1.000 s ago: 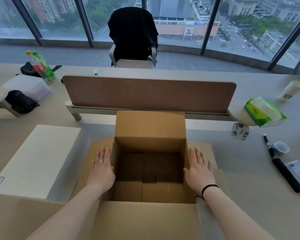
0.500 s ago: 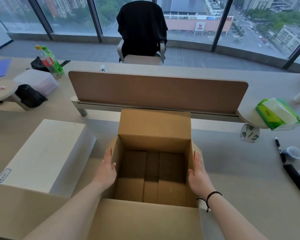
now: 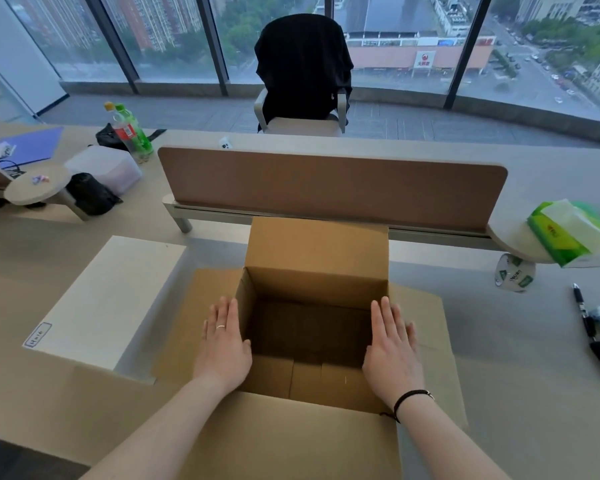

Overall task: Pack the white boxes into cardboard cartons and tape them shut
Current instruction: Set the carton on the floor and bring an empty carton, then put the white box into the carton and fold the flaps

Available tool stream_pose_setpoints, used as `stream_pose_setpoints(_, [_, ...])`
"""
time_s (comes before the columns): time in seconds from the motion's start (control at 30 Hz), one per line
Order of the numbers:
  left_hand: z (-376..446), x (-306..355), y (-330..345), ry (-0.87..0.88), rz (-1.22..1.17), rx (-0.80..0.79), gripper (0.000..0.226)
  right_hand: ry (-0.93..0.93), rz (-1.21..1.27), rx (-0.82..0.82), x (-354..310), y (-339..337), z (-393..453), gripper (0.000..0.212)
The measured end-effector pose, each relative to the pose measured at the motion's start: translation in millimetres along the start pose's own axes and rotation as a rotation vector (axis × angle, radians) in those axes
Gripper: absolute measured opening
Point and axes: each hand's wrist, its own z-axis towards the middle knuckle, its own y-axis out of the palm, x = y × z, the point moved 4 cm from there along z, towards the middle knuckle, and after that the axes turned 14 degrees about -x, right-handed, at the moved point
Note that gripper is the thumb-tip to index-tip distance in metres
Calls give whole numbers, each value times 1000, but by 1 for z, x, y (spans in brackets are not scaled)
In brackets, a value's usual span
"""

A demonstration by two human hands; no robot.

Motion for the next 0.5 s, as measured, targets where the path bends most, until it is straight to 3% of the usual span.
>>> stream_pose_setpoints(0.27, [-20, 11, -18, 83, -135, 22, 71, -190, 12, -68, -61, -10, 0, 68])
stream_pose_setpoints(0.5, [-22, -44, -47, 58, -369, 108, 71, -343, 123, -196, -147, -12, 3, 69])
